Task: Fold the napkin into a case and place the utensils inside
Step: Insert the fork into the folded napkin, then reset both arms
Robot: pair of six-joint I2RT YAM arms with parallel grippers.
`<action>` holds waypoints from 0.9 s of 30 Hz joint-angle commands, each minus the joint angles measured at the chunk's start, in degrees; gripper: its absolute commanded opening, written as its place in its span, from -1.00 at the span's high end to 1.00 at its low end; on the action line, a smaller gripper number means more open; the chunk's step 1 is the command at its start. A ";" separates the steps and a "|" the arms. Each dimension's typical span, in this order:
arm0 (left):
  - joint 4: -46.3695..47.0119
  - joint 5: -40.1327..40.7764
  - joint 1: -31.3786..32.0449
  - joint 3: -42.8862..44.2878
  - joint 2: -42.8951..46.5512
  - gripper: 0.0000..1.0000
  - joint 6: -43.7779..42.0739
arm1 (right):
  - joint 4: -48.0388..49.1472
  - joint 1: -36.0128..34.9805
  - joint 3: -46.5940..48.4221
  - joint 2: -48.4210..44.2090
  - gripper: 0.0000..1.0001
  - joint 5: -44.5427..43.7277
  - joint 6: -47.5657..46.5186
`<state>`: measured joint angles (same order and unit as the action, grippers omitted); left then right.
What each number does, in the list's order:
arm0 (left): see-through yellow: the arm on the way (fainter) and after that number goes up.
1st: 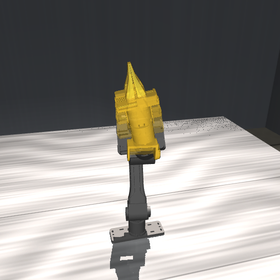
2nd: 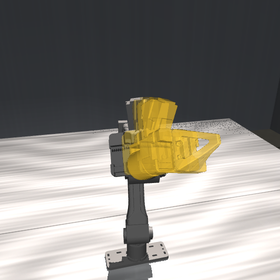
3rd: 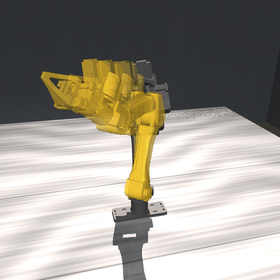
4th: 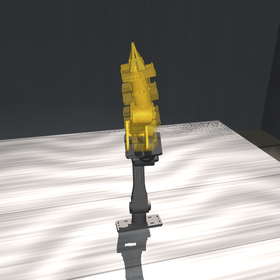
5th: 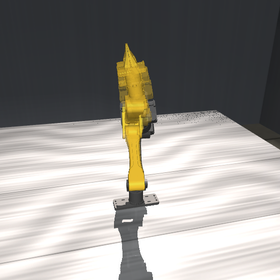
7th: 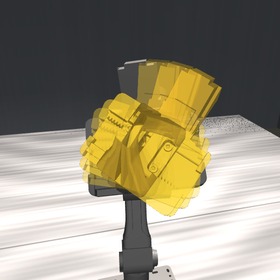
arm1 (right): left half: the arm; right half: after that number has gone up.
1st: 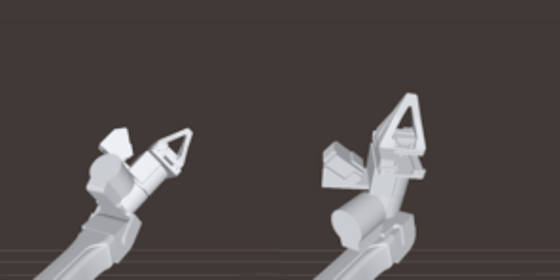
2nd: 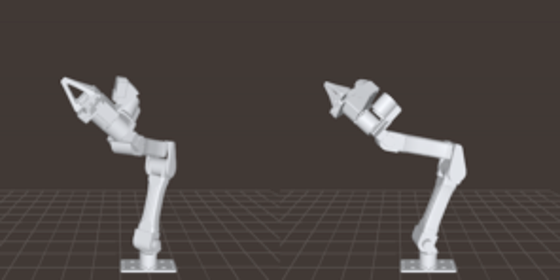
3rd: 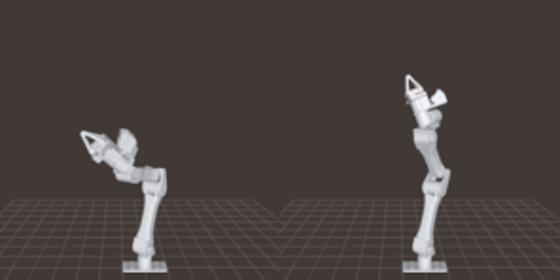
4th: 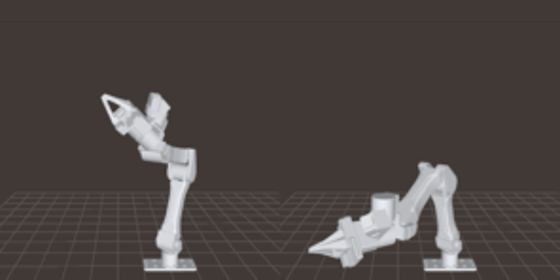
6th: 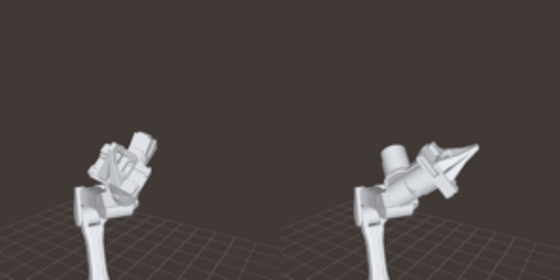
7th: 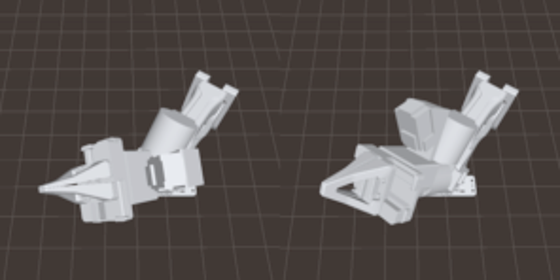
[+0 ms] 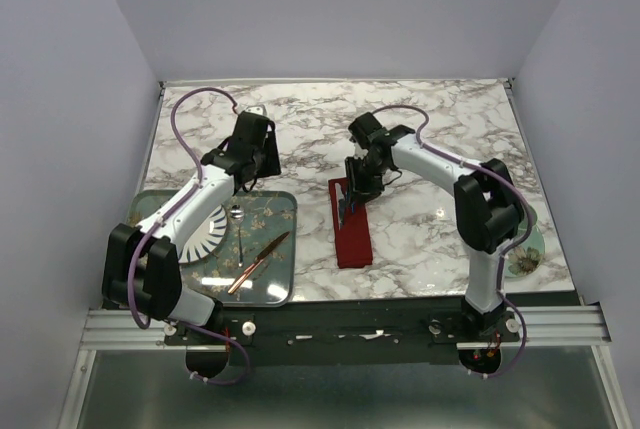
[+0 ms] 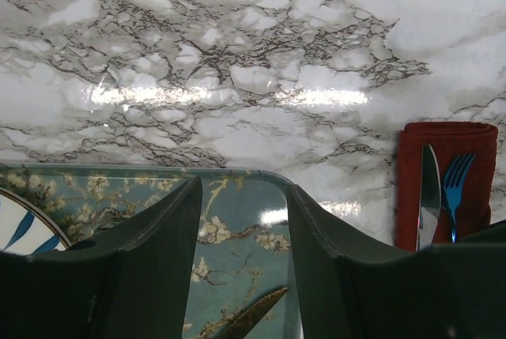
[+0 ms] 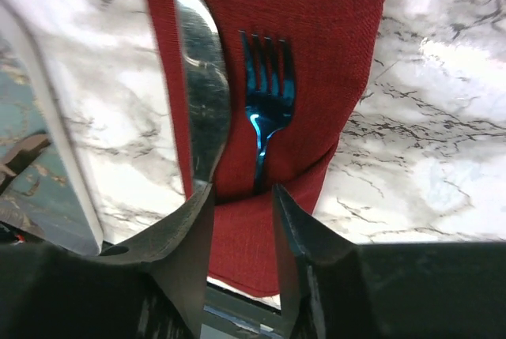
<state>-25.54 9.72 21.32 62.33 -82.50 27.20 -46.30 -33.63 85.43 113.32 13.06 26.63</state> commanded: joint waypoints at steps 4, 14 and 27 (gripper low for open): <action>5.23 -8.30 -0.40 2.53 3.57 -0.43 -9.79 | -0.28 -0.21 8.34 -7.49 -0.21 -4.79 -8.07; -12.93 -17.80 -0.49 31.15 -7.31 -0.97 -26.49 | 2.80 13.92 12.48 -16.19 -1.00 4.67 -25.48; -26.05 -34.24 -12.35 41.22 -16.56 -0.97 -24.04 | -1.08 29.06 0.19 -28.05 -1.00 7.42 -35.33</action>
<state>-46.46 -17.21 13.08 107.59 -98.52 1.78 -46.39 -4.60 91.70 90.28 19.49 -5.21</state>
